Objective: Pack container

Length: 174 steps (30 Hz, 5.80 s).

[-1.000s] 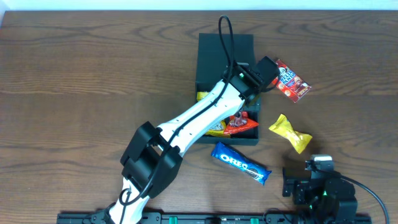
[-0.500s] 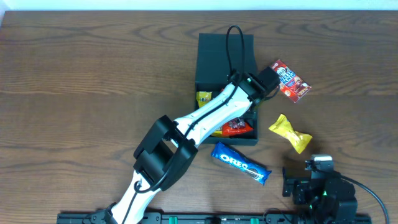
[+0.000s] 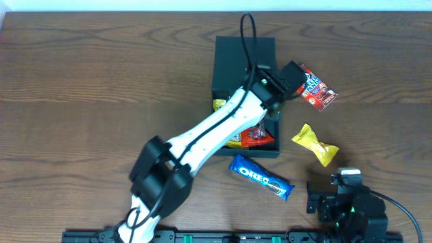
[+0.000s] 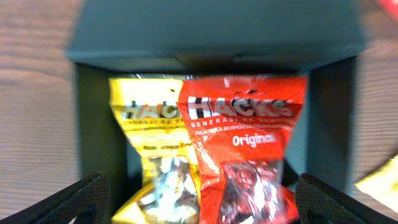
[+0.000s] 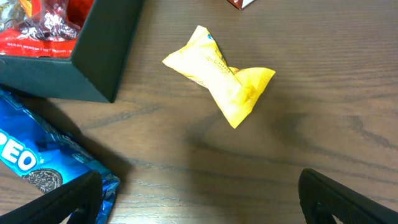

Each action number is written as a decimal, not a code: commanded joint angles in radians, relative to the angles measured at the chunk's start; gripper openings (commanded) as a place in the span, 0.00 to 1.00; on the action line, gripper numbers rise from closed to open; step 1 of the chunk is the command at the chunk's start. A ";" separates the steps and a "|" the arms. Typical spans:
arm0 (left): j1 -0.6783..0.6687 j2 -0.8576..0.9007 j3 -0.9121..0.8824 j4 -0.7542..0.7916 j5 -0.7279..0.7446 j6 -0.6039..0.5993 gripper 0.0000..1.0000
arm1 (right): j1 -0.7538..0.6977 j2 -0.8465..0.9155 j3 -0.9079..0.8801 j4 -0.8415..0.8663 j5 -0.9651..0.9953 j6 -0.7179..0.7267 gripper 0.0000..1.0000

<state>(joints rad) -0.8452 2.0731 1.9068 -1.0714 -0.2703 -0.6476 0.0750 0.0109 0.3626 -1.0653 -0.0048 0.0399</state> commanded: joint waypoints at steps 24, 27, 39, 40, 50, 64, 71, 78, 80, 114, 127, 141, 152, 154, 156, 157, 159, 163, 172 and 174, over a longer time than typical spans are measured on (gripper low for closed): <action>0.029 -0.411 -0.354 0.062 -0.154 0.340 0.95 | -0.016 -0.005 -0.006 -0.008 -0.003 -0.011 0.99; 0.051 -0.505 -0.457 0.100 -0.154 0.345 0.95 | -0.016 -0.005 -0.006 -0.008 -0.003 -0.011 0.99; 0.215 -0.885 -0.834 0.166 0.004 0.583 0.95 | -0.016 -0.005 -0.006 -0.008 -0.003 -0.011 0.99; 0.250 -0.944 -0.890 0.196 0.083 0.646 0.95 | -0.016 -0.005 -0.006 -0.008 -0.003 -0.011 0.99; 0.517 -1.397 -1.319 0.377 0.323 0.701 0.96 | -0.016 -0.005 -0.006 -0.008 -0.004 -0.011 0.99; 0.654 -1.747 -1.588 0.345 0.287 0.603 0.95 | -0.016 -0.005 -0.006 -0.008 -0.004 -0.011 0.99; 0.710 -1.818 -1.614 0.311 0.284 0.566 0.96 | -0.016 -0.005 -0.006 -0.008 -0.004 -0.011 0.99; 0.709 -1.847 -1.727 0.325 0.163 0.566 0.95 | -0.016 -0.005 -0.006 -0.008 -0.003 -0.011 0.99; 0.709 -1.847 -1.738 0.327 0.151 0.566 0.96 | -0.016 -0.005 -0.006 -0.008 -0.004 -0.011 0.99; 0.682 -1.950 -1.728 0.322 0.164 0.565 0.96 | -0.016 -0.005 -0.006 -0.008 -0.003 -0.011 0.99; 0.683 -2.070 -1.648 0.194 0.174 0.463 0.96 | -0.016 -0.005 -0.006 -0.008 -0.004 -0.011 0.99; 0.684 -2.069 -1.649 0.159 0.163 0.464 0.95 | -0.016 -0.005 -0.006 -0.008 -0.003 -0.011 0.99; 0.684 -2.069 -1.649 0.159 0.163 0.464 0.95 | -0.016 -0.005 -0.006 -0.008 -0.003 -0.011 0.99; 0.684 -2.069 -1.649 0.159 0.163 0.464 0.96 | -0.016 -0.005 -0.006 -0.008 -0.003 -0.011 0.99; 0.684 -2.069 -1.649 0.159 0.163 0.464 0.96 | -0.016 -0.005 -0.006 -0.008 -0.003 -0.011 0.99; 0.684 -2.069 -1.649 0.159 0.163 0.464 0.95 | -0.016 -0.005 -0.006 -0.008 -0.003 -0.011 0.99; 0.684 -2.069 -1.649 0.159 0.163 0.464 0.95 | -0.016 -0.005 -0.006 -0.008 -0.003 -0.011 0.99; 0.684 -2.069 -1.649 0.159 0.163 0.464 0.95 | -0.016 -0.005 -0.006 -0.008 -0.003 -0.011 0.99; 0.684 -2.069 -1.649 0.159 0.163 0.464 0.95 | -0.016 -0.005 -0.006 -0.008 -0.003 -0.011 0.99; 0.684 -2.069 -1.649 0.159 0.163 0.464 0.96 | -0.016 -0.005 -0.006 -0.008 -0.003 -0.011 0.99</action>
<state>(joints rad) -0.1593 0.0120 0.2382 -0.8288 -0.1051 -0.1833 0.0750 0.0109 0.3626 -1.0657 -0.0048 0.0399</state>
